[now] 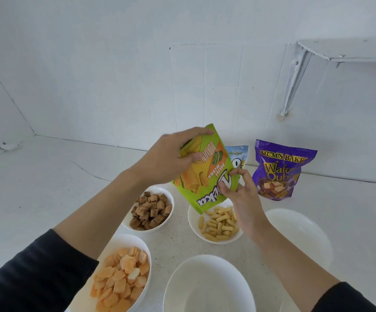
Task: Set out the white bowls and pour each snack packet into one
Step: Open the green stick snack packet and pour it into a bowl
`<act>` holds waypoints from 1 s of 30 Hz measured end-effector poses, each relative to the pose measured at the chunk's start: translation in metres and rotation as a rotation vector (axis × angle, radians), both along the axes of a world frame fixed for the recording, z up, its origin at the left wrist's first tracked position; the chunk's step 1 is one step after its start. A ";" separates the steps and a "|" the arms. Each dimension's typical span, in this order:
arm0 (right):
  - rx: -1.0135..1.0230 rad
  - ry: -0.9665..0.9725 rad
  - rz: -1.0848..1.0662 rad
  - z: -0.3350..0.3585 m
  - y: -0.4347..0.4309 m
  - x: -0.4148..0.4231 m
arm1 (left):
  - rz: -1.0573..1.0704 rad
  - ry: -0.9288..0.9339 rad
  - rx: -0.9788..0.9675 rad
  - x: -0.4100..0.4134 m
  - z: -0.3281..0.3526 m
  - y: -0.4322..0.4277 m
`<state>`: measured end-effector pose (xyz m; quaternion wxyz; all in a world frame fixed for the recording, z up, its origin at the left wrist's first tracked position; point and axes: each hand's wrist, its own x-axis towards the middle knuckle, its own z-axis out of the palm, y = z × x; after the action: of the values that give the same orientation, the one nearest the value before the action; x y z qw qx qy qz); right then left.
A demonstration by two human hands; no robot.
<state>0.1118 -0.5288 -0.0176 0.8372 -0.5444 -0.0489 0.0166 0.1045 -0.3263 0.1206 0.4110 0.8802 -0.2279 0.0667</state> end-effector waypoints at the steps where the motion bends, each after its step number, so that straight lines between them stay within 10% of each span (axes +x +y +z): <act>1: -0.005 0.022 0.004 -0.007 -0.001 -0.001 | -0.017 0.024 0.061 -0.002 -0.005 -0.001; 22: 0.134 0.073 0.051 -0.004 -0.008 -0.003 | -0.154 0.041 0.224 -0.008 -0.007 -0.003; 30: -0.310 -0.076 -0.045 0.017 -0.013 -0.002 | -0.148 0.145 0.233 -0.008 -0.014 0.010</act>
<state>0.1098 -0.5423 -0.0006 0.7410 -0.6681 -0.0654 -0.0153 0.0968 -0.3159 0.1063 0.3251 0.9053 -0.2681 -0.0542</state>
